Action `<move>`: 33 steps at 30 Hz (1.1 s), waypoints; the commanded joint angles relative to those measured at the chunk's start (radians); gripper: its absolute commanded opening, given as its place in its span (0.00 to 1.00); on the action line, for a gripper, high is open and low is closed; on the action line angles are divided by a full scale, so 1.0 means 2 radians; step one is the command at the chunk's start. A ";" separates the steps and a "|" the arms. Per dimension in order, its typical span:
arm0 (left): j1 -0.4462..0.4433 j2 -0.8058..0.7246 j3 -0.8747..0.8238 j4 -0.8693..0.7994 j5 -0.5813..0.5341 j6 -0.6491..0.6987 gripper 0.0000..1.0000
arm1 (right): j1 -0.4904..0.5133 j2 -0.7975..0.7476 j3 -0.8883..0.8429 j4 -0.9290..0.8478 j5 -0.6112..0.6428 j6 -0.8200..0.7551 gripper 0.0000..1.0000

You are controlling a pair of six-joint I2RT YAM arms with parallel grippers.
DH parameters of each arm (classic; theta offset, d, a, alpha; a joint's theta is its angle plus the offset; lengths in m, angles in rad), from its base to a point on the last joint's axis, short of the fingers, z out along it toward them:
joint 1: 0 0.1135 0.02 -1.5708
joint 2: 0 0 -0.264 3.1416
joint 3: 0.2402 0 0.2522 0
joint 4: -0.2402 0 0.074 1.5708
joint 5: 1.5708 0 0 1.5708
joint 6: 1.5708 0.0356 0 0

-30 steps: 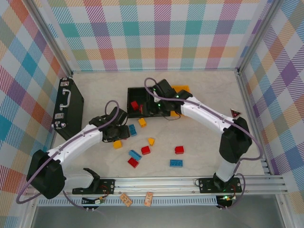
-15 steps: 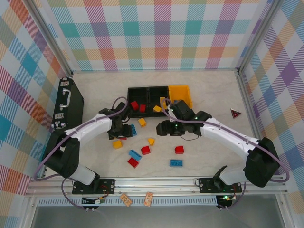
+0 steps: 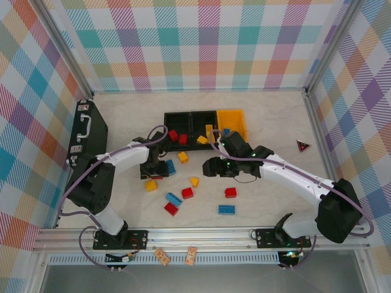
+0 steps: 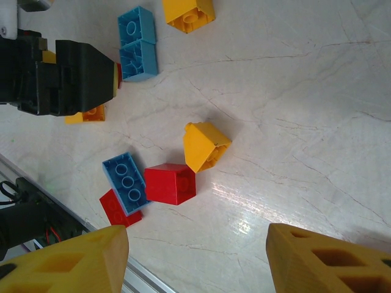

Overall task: Sort the legos into containers by color
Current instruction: Pick up the lego from the middle-left of the table, then place the lego in the container.

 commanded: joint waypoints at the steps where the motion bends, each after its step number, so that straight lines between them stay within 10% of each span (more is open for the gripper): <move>1: 0.006 0.004 0.011 0.007 0.000 0.007 0.62 | 0.002 -0.003 -0.001 0.008 -0.002 0.009 0.62; 7: 0.006 0.007 0.017 0.000 -0.010 0.009 0.40 | 0.002 0.000 -0.001 0.010 -0.003 0.008 0.61; 22: 0.005 -0.059 0.084 -0.046 0.003 0.002 0.37 | -0.001 -0.007 -0.001 0.006 0.015 0.013 0.61; 33: 0.006 0.035 0.230 -0.038 0.007 0.002 0.37 | -0.007 -0.022 -0.009 0.008 0.030 0.027 0.62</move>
